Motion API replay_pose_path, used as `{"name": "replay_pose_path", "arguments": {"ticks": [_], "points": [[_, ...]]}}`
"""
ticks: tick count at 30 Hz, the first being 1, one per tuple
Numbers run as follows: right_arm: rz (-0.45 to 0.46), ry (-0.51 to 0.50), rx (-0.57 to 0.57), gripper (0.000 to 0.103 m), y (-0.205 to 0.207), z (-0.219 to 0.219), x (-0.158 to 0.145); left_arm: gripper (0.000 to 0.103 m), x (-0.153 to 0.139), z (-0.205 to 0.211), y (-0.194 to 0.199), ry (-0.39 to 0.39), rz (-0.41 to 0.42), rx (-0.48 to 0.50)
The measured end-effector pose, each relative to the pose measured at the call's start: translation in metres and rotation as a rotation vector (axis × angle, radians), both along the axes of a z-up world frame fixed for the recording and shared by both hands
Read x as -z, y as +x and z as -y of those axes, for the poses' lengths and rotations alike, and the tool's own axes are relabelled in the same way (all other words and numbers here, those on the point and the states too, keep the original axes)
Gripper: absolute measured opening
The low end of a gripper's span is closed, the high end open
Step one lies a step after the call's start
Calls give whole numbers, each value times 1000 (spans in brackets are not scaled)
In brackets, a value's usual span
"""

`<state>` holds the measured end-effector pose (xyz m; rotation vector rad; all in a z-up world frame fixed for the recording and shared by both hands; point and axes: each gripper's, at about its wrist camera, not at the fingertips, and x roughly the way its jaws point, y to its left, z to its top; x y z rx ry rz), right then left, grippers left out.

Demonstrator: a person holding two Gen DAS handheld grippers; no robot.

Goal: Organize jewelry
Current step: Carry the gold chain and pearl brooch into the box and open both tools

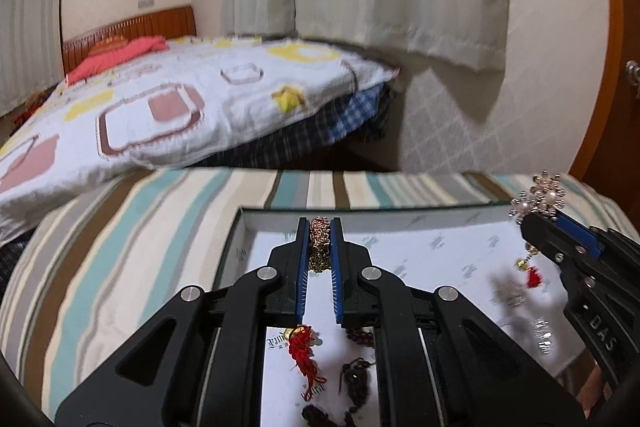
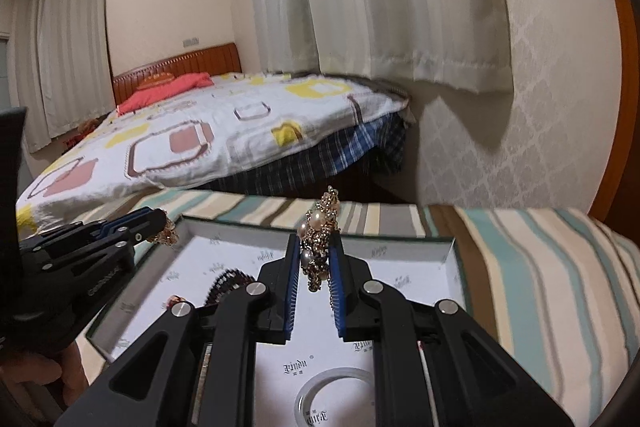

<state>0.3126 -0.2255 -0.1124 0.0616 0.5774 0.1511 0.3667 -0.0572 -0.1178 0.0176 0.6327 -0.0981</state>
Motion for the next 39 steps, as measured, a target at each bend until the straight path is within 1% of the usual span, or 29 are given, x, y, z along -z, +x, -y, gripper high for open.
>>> {"name": "replay_pose_path", "arguments": {"ticks": [3,7,11,14,17,25,34,36,39], "points": [[-43,-10,4,15,9,-1,12,10,16,0,15,17,-60,-9],[-99,-10,15,15,18,0,26,10,27,-1,25,40,-97,-22],[-128,-19,14,15,21,-2,33,10,30,-3,30,45,-120,-23],[-137,-20,12,15,22,-2,33,10,31,-2,32,66,-132,-25],[-150,-21,15,15,23,-2,34,10,34,-2,36,72,-163,-25],[-195,-49,11,15,31,-7,37,10,38,2,41,113,-191,-32],[-239,-47,14,15,37,-6,40,10,41,0,45,108,-230,-37],[-240,-48,15,18,37,-6,40,11,43,0,46,105,-239,-37],[-240,-46,15,19,38,-6,40,12,43,0,46,108,-237,-34]]}}
